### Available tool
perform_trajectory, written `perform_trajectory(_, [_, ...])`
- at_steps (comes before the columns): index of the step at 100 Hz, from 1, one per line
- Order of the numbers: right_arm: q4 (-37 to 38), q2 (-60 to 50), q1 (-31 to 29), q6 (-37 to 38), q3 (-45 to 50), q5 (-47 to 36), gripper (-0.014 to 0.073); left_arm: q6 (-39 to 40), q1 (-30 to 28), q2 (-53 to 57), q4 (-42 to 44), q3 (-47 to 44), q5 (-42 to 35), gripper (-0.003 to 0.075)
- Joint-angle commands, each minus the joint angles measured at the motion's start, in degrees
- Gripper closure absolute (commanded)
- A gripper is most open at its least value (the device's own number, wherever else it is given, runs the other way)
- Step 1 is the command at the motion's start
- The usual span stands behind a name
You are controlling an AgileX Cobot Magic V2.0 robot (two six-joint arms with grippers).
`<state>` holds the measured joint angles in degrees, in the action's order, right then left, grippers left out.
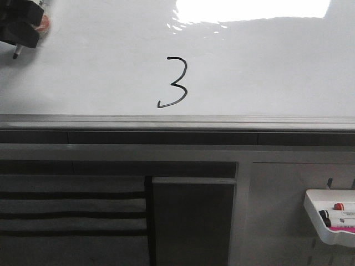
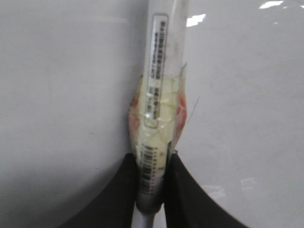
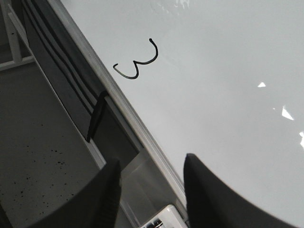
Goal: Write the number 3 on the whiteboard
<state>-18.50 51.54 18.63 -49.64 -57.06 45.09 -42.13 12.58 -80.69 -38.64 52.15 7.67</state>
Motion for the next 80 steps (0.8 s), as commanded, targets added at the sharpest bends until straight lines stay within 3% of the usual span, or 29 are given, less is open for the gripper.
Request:
perform_trajectory(1, [-0.6,-0.4,-0.4,0.1,-1.6,-3.2,0.0320,0.3,-0.2,1.7,-0.8,2.0,-3.5,0.0741])
perform_trajectory(59, [-0.6,-0.4,-0.4,0.1,-1.6,-3.2,0.0320,0.2,-0.2,-1.2,1.2,2.0,-3.7,0.0735])
perform_trajectory(69, [-0.6,-0.4,-0.4,0.1,-1.6,-2.9,0.0320,0.2,-0.2,-0.5,1.2,2.0,-3.7,0.0647])
perform_trajectory(80, [-0.7,-0.4,-0.4,2.2,-1.6,-1.6,0.0320,0.2,-0.2,0.7,2.0,2.0,-3.8,0.0459])
